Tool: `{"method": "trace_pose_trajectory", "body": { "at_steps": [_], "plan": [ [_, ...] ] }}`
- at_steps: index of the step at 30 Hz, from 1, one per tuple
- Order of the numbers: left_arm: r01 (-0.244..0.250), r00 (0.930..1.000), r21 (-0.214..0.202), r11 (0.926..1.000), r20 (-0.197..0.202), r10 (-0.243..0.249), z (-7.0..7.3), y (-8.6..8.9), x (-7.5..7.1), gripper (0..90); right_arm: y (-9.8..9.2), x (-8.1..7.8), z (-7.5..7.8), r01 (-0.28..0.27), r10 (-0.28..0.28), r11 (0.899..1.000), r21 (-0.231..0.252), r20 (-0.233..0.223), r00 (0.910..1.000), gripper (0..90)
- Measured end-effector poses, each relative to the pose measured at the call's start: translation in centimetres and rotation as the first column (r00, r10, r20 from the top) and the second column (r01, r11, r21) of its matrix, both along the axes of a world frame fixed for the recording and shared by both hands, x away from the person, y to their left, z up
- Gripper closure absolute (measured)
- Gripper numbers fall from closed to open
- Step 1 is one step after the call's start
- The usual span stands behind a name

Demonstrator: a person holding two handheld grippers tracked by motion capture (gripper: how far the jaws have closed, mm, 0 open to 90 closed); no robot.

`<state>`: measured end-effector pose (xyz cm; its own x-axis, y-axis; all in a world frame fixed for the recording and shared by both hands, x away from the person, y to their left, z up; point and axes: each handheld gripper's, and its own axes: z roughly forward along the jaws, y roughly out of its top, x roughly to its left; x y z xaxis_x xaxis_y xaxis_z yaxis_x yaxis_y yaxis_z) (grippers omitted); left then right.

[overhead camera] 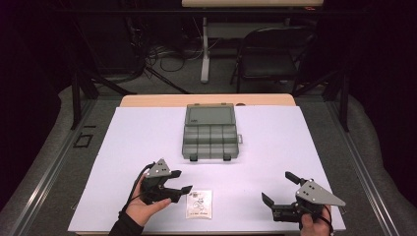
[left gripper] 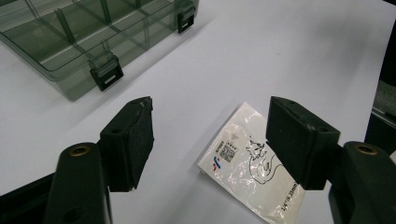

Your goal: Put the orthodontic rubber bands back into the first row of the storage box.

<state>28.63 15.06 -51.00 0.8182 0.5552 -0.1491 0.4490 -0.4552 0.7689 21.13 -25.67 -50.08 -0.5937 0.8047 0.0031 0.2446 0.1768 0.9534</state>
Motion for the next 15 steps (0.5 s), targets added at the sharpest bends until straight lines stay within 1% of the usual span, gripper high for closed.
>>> {"method": "trace_pose_trajectory", "body": {
  "at_steps": [1,2,4,8,9,10,11,13,15],
  "plan": [
    [0.015,0.9999,-0.001,0.9999,-0.006,-0.015,0.0,-0.1,0.0,36.1,0.0,0.0,0.0,0.000,0.000,1.000,0.000,-0.001,1.0000,0.0],
    [0.018,0.9998,0.000,0.9998,-0.009,-0.018,-0.1,-0.2,0.0,37.3,0.0,0.0,0.0,0.000,0.000,1.000,0.000,-0.003,1.0000,0.0],
    [0.019,0.9998,0.005,0.9998,-0.009,-0.019,-0.2,-0.2,0.0,37.3,0.0,0.0,0.0,-0.001,0.001,1.000,0.001,-0.003,1.0000,0.0],
    [0.027,0.9996,0.034,0.9991,-0.003,-0.026,-0.6,-0.7,0.0,37.3,0.0,0.0,0.0,-0.003,0.003,1.000,0.000,-0.003,1.0000,0.3],
    [0.027,0.9996,0.034,0.9991,-0.003,-0.026,-0.6,-0.7,0.0,37.7,0.0,0.0,0.0,-0.003,0.003,1.000,0.000,-0.003,1.0000,0.3],
    [0.037,0.9993,0.031,0.9988,-0.010,-0.036,-0.8,-0.9,0.0,40.7,0.1,0.0,0.0,-0.004,0.004,1.000,0.002,-0.007,1.0000,0.4],
    [0.041,0.9991,0.040,0.9983,-0.013,-0.041,-0.9,-1.0,0.0,42.6,0.1,0.0,-0.1,-0.004,0.004,1.000,0.002,-0.008,1.0000,0.5],
    [0.046,0.9988,0.045,0.9979,-0.018,-0.045,-1.0,-1.1,0.0,44.2,0.1,0.0,-0.1,-0.004,0.004,1.000,0.002,-0.010,0.9999,0.5],
    [0.059,0.9979,0.054,0.9968,-0.032,-0.057,-1.4,-1.3,0.2,48.2,0.2,0.0,-0.1,-0.004,0.004,1.000,0.000,-0.005,1.0000,0.5]
  ]
}}
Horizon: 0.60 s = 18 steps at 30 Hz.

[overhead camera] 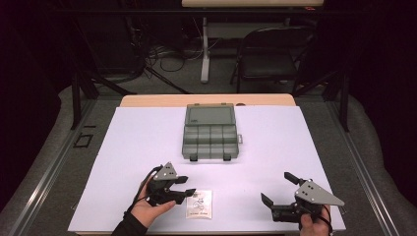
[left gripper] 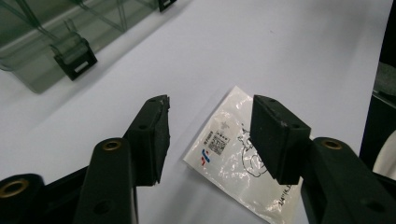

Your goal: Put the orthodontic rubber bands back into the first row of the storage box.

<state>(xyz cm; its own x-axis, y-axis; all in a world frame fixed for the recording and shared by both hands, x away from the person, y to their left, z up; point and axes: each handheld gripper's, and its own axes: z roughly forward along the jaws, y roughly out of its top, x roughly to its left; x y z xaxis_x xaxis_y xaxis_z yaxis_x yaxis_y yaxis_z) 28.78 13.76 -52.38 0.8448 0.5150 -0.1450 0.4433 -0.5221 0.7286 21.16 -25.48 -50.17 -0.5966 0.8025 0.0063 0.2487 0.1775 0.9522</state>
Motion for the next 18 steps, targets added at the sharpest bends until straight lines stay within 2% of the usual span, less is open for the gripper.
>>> {"method": "trace_pose_trajectory", "body": {
  "at_steps": [2,18],
  "plan": [
    [0.016,0.9998,0.024,0.9996,-0.012,-0.015,-0.4,-0.4,0.1,51.8,0.0,0.0,0.0,-0.003,0.003,1.000,-0.003,-0.008,1.0000,0.6],
    [0.058,0.9976,0.067,0.9960,-0.043,-0.055,-1.8,-2.2,1.0,56.9,0.1,0.1,-0.1,-0.007,0.007,1.000,-0.003,-0.008,0.9999,0.9]
  ]
}}
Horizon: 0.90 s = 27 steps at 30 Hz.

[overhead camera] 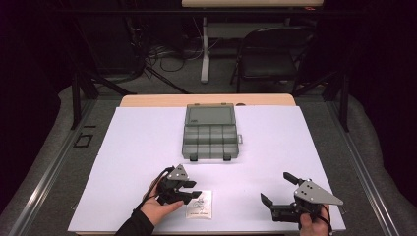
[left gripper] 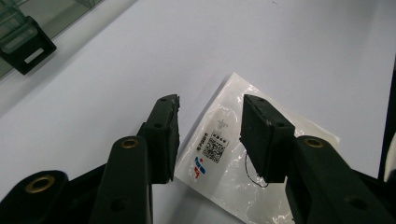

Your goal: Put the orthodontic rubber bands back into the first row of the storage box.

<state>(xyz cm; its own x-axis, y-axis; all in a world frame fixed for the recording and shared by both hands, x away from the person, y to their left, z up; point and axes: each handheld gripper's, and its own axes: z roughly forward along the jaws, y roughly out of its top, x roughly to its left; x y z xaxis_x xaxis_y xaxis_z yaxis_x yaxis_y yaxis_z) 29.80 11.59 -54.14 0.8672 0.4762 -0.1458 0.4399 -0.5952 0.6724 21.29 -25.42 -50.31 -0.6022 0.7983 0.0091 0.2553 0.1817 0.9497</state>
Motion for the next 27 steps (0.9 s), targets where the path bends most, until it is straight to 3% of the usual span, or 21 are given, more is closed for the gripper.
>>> {"method": "trace_pose_trajectory", "body": {
  "at_steps": [4,7,9,13,27],
  "plan": [
    [-0.001,0.9999,0.006,1.0000,-0.014,0.001,-0.3,-0.2,0.1,56.9,0.0,0.0,0.0,-0.004,0.003,1.000,-0.006,-0.011,0.9999,0.9],
    [0.000,0.9999,0.016,0.9999,-0.012,0.000,-0.6,-0.4,0.1,57.1,0.1,0.1,-0.1,0.004,-0.004,1.000,0.010,0.010,0.9999,1.1],
    [0.005,1.0000,0.031,0.9995,-0.006,-0.005,-0.7,-0.6,0.1,57.4,-0.1,0.0,0.0,-0.006,0.005,1.000,-0.006,-0.010,0.9999,1.3],
    [0.011,0.9999,0.052,0.9986,0.000,-0.011,-0.9,-0.8,0.0,59.3,0.0,0.0,-0.1,-0.001,0.001,1.000,0.003,0.000,1.0000,1.6],
    [0.035,0.9981,0.094,0.9949,0.047,-0.039,-1.0,-1.0,-0.4,74.2,0.0,0.1,-0.1,-0.005,0.005,1.000,-0.003,-0.005,1.0000,3.1]
  ]
}}
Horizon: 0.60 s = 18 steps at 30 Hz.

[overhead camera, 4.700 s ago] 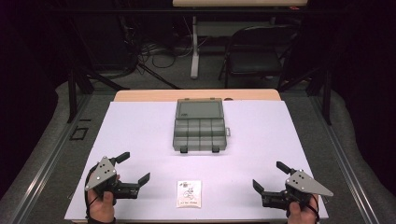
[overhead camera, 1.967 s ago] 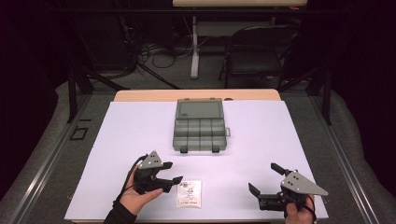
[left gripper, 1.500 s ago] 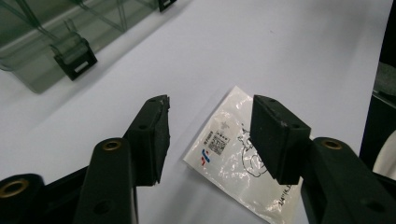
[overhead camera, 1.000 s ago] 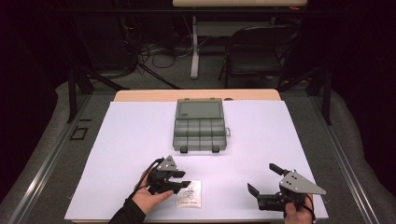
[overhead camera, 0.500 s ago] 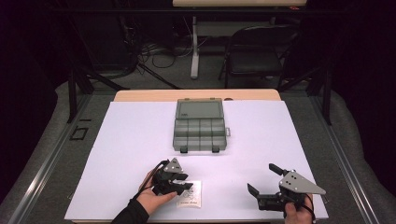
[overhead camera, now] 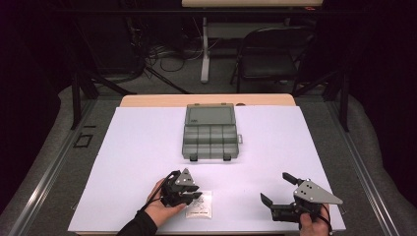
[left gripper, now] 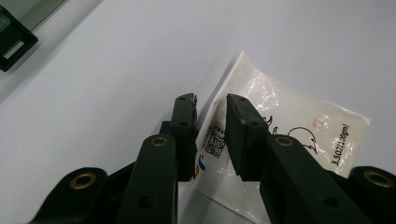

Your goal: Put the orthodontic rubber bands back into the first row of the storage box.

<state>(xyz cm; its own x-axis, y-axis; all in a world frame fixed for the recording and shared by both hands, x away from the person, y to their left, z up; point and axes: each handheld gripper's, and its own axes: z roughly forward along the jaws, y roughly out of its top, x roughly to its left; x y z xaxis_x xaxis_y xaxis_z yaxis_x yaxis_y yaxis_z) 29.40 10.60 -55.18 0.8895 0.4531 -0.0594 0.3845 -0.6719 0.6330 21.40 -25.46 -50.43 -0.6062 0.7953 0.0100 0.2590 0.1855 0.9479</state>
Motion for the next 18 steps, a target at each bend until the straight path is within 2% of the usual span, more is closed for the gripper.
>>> {"method": "trace_pose_trajectory", "body": {
  "at_steps": [6,11,18],
  "plan": [
    [0.033,0.9993,0.022,0.9992,0.020,-0.033,0.10,0.02,-0.12,81.5,-0.06,0.00,0.01,-0.003,0.003,1.000,-0.008,-0.010,0.9999,3.7],
    [0.042,0.9988,0.022,0.9989,0.022,-0.043,0.09,0.04,-0.14,85.7,-0.01,0.02,-0.03,-0.003,0.003,1.000,-0.005,-0.008,1.0000,3.8],
    [0.058,0.9979,0.025,0.9980,0.027,-0.058,0.11,0.07,-0.07,87.9,-0.05,0.03,-0.04,-0.002,0.002,1.000,-0.010,-0.014,0.9999,4.0]
  ]
}}
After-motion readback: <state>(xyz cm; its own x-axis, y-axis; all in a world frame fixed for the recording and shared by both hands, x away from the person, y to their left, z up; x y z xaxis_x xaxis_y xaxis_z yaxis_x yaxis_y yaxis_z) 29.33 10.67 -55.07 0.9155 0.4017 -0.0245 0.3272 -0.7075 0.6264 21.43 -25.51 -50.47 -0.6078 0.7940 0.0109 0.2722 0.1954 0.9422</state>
